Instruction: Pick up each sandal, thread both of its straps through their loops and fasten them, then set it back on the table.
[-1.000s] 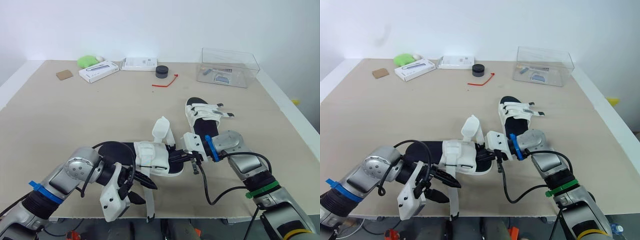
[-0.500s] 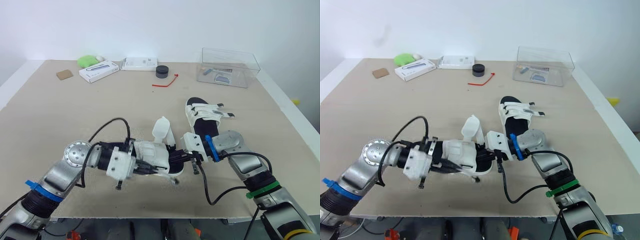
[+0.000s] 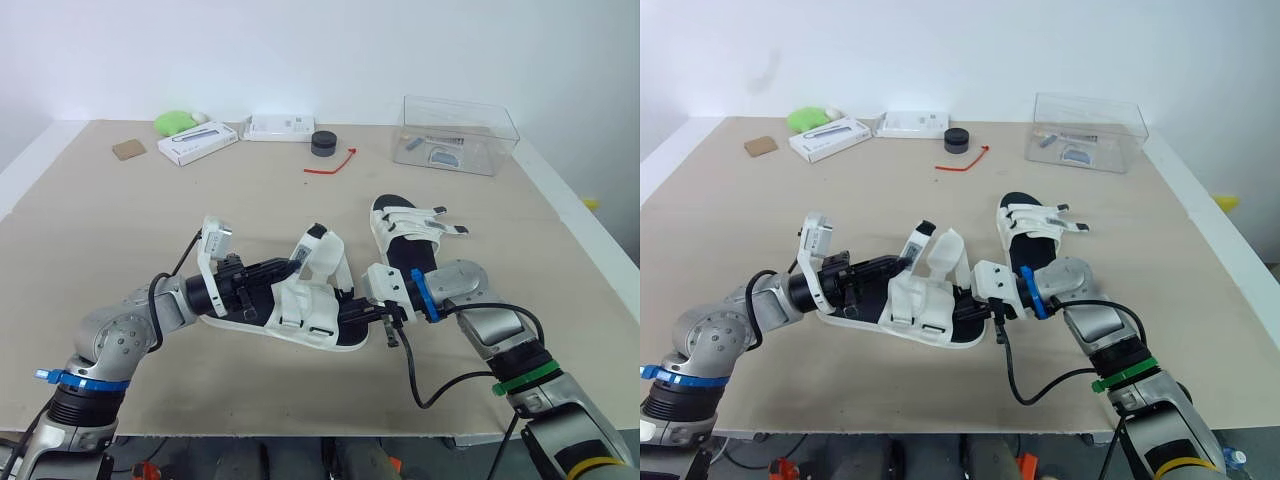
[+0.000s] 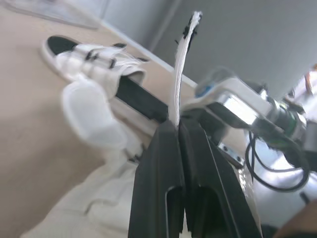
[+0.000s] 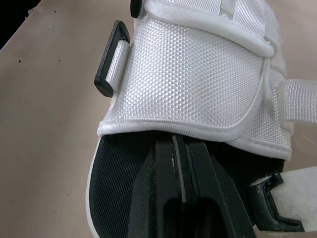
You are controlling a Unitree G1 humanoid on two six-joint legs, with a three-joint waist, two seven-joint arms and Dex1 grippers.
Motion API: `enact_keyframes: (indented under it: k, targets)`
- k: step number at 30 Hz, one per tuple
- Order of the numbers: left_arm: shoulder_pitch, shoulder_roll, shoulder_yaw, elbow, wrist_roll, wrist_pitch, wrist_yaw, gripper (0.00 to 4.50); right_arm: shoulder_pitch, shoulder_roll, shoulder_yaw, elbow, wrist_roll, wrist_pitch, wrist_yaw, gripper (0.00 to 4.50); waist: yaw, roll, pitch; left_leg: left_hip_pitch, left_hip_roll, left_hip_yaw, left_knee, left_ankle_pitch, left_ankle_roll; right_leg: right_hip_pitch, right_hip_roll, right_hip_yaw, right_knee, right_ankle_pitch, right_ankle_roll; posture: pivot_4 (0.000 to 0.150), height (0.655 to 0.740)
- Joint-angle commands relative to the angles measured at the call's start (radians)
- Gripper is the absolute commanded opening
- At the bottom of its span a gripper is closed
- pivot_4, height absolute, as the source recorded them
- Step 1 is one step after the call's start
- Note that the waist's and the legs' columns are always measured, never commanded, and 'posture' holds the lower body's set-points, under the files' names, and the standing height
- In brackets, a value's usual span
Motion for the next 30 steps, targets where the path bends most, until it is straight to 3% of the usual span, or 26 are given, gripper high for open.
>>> enact_keyframes:
  k: [1, 22, 25, 30]
  targets:
    - [-0.015, -0.024, 0.042, 0.010, -0.012, 0.020, 0.005, 0.03, 0.004, -0.018, 0.010, 0.019, -0.038, 0.006, 0.004, 0.00, 0.000, 0.000, 0.000, 0.000, 0.000, 0.000, 0.000, 0.000, 0.000, 0.000, 0.000, 0.000, 0.000, 0.000, 0.000, 0.150, 0.7400]
    - [-0.054, -0.090, 0.006, 0.209, 0.202, 0.023, -0.085, 0.03, 0.017, -0.028, 0.001, 0.001, -0.037, -0.002, -0.008, 0.00, 0.001, 0.000, 0.000, 0.000, -0.001, 0.000, 0.000, 0.001, 0.000, 0.001, 0.000, 0.000, 0.000, 0.001, 0.000, 0.150, 0.7400]
    - [-0.065, -0.088, 0.013, 0.220, 0.227, 0.003, -0.109, 1.06, 0.013, -0.023, 0.003, 0.004, -0.037, -0.001, -0.009, 0.00, 0.000, 0.000, 0.000, 0.000, -0.001, 0.000, 0.000, 0.001, 0.000, 0.001, 0.000, 0.000, 0.000, 0.001, 0.000, 0.150, 0.7400]
    - [-0.090, -0.044, 0.036, 0.220, 0.255, -0.007, -0.172, 3.30, 0.009, -0.022, 0.002, 0.009, -0.038, -0.003, -0.009, 0.00, 0.000, 0.000, 0.000, -0.001, -0.001, 0.000, 0.000, 0.001, 0.000, 0.000, 0.000, 0.000, 0.000, 0.001, 0.000, 0.150, 0.7400]
